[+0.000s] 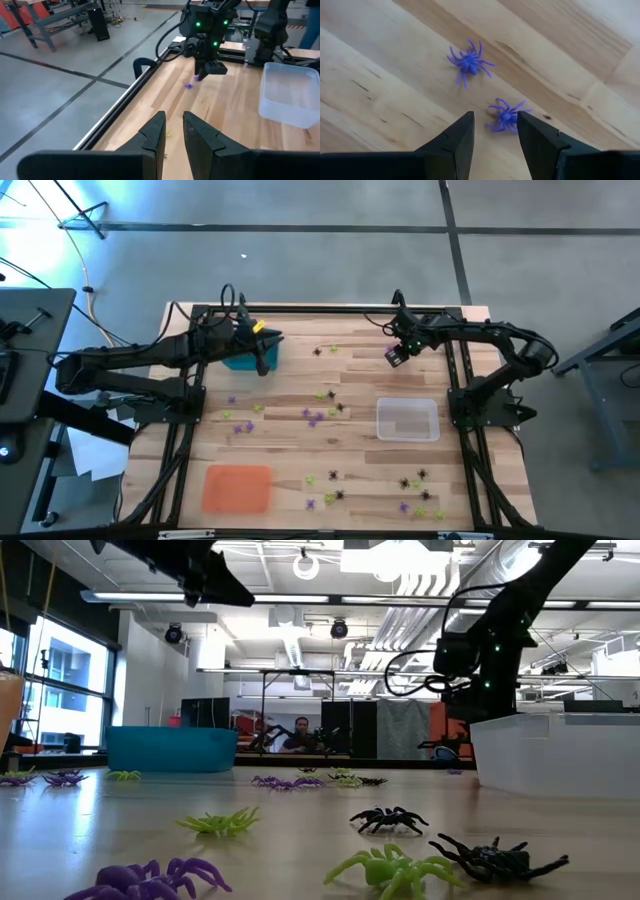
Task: Sort Halloween decoration
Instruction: Put the violet spider toy into the transparent bin
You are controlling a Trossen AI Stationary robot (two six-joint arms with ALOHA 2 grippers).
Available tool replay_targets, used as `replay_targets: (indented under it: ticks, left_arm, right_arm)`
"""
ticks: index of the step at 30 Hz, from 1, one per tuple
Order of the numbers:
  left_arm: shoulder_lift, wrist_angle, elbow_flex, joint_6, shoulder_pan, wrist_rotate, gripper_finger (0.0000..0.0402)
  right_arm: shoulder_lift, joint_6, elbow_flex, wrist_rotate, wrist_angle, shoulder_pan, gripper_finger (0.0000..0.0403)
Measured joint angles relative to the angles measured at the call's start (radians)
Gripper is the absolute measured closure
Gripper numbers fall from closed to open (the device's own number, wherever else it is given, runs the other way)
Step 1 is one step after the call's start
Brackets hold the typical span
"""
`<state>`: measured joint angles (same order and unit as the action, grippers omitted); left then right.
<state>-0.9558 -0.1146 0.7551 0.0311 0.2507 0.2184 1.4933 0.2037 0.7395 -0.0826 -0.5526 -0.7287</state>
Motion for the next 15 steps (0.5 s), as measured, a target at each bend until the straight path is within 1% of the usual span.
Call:
replay_targets:
  ticks: [6,9,12,15]
  left_arm:
    - [0.000,0.000,0.000,0.000,0.019,-0.003,0.0348]
    - [0.000,0.000,0.000,0.000,0.027,-0.027,0.0348]
    - [0.000,0.000,0.000,0.004,0.034,-0.055,0.0348]
    - [0.000,-0.001,0.000,0.025,0.038,-0.063,0.0348]
  right_arm:
    - [0.000,-0.003,0.000,-0.002,0.000,-0.049,0.0258]
    - [0.001,-0.003,0.000,0.022,-0.001,-0.068,0.0258]
    - [0.024,-0.002,0.000,0.061,-0.004,-0.077,0.0258]
    - [0.069,-0.003,0.002,0.075,0.004,-0.077,0.0258]
